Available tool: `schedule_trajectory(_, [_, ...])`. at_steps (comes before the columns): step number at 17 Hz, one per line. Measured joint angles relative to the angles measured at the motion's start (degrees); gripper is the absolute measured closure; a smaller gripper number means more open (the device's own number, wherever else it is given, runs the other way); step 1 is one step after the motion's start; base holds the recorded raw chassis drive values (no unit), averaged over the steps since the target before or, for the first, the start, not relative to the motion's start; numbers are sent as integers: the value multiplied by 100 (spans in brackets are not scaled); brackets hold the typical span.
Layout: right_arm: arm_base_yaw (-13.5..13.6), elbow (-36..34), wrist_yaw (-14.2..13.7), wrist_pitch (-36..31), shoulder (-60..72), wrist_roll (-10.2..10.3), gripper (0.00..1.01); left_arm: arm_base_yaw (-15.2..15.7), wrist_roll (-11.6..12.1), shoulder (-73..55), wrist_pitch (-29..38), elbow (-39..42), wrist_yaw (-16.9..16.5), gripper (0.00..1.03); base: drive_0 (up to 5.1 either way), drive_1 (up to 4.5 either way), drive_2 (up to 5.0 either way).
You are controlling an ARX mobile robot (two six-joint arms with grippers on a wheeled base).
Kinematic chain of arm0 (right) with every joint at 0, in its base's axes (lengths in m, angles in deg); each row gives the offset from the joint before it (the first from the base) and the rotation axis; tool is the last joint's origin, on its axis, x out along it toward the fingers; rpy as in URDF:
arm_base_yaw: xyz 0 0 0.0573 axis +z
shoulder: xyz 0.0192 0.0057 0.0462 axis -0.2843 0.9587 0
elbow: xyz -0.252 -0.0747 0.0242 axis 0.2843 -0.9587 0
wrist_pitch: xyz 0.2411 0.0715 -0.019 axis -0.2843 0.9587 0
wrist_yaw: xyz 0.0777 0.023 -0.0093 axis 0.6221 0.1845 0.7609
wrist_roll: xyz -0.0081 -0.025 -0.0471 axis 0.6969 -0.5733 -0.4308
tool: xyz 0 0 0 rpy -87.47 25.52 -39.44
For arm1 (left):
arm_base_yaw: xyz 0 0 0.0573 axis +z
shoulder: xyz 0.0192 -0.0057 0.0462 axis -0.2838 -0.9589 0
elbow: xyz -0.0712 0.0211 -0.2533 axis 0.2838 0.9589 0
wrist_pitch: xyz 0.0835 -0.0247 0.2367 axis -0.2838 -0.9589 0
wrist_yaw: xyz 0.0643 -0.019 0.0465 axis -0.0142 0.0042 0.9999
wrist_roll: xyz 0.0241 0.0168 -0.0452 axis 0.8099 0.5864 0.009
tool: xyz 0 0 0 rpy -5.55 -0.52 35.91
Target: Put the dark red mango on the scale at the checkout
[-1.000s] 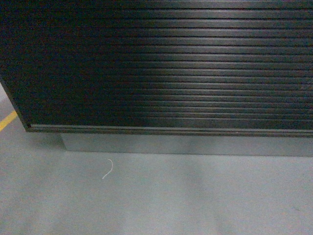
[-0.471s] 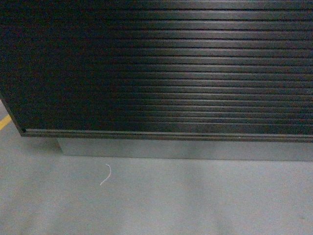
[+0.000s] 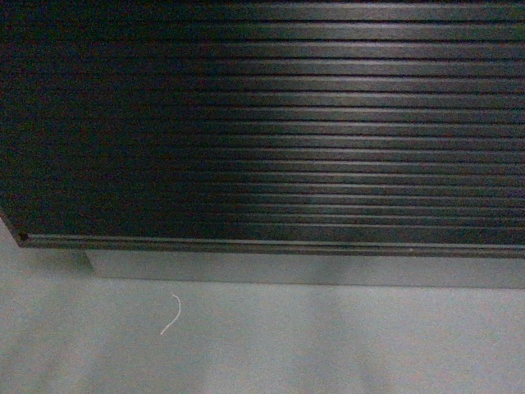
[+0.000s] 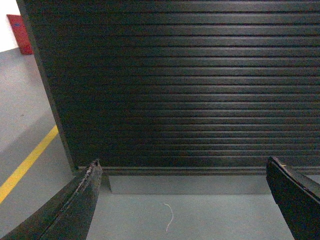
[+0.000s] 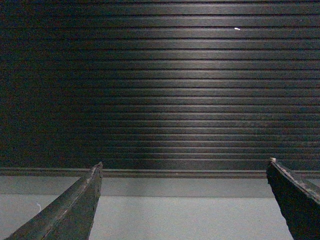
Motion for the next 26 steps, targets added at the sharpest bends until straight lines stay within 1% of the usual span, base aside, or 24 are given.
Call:
schedule_trajectory(11, [0,0,2,-2,0,0,3,0,0,0,2,0,0,5,-7,283,-296])
schedule_trajectory(26, [0,0,0,11,0,0,3,0,0,0,-4,0,0,5,0,82,-81])
